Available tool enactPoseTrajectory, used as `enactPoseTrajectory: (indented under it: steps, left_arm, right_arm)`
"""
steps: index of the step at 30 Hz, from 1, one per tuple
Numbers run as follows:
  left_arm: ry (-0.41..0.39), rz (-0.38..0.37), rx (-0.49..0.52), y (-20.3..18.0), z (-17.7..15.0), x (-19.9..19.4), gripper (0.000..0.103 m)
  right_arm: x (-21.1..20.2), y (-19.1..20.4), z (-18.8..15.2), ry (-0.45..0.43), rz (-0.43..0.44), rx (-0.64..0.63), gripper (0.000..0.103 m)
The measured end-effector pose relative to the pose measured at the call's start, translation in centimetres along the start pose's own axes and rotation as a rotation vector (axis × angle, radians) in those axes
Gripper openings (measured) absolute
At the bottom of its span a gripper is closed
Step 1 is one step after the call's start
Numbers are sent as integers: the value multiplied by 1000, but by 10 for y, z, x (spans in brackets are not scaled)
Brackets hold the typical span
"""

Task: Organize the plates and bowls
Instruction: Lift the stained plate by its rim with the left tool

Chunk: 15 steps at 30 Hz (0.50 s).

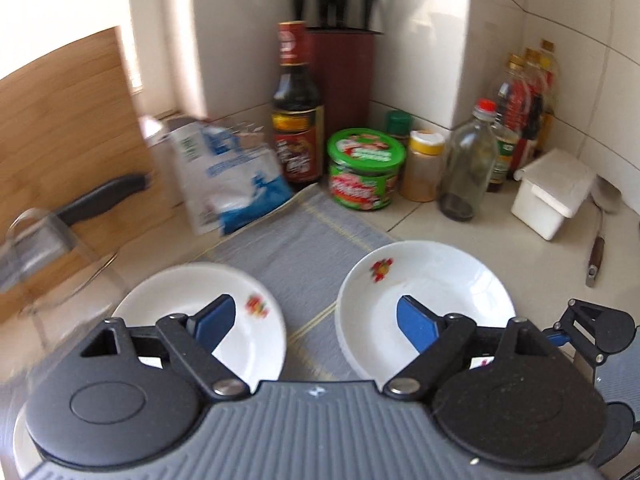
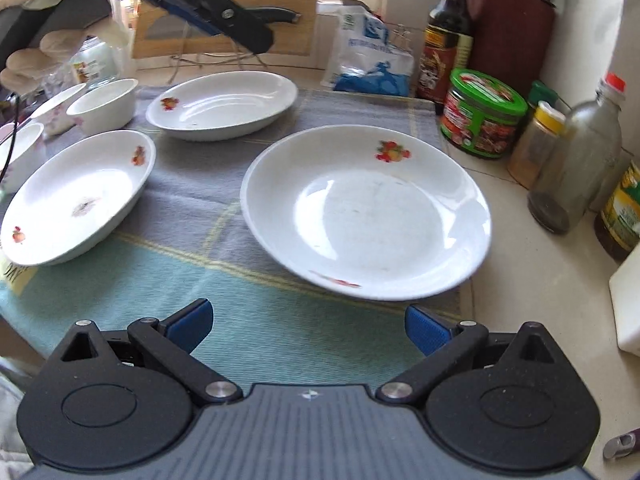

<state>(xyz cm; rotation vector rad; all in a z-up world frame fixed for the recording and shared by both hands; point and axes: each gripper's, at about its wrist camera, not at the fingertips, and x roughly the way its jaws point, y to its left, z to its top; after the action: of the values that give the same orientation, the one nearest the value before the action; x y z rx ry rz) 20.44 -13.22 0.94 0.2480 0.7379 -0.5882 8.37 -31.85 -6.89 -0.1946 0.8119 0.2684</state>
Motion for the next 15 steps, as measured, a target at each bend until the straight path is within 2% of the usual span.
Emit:
enactPoseTrajectory:
  steps: [1, 5, 6, 9, 15]
  left_arm:
    - [-6, 25, -21, 4, -8, -7, 88]
    - [-55, 244, -84, 21, -44, -38, 89]
    - [-52, 264, -112, 27, -51, -44, 91]
    - [-25, 263, -179, 49, -72, -54, 91]
    - [7, 307, -223, 74, -104, -72, 91]
  right_arm:
    - [-1, 5, 0, -4, 5, -4, 103]
    - [-1, 30, -1, -12, 33, -21, 103]
    - [0, 38, -1, -9, 41, -30, 103]
    - [4, 60, 1, -4, 70, -75, 103]
    - [15, 102, 5, -9, 117, -153, 103]
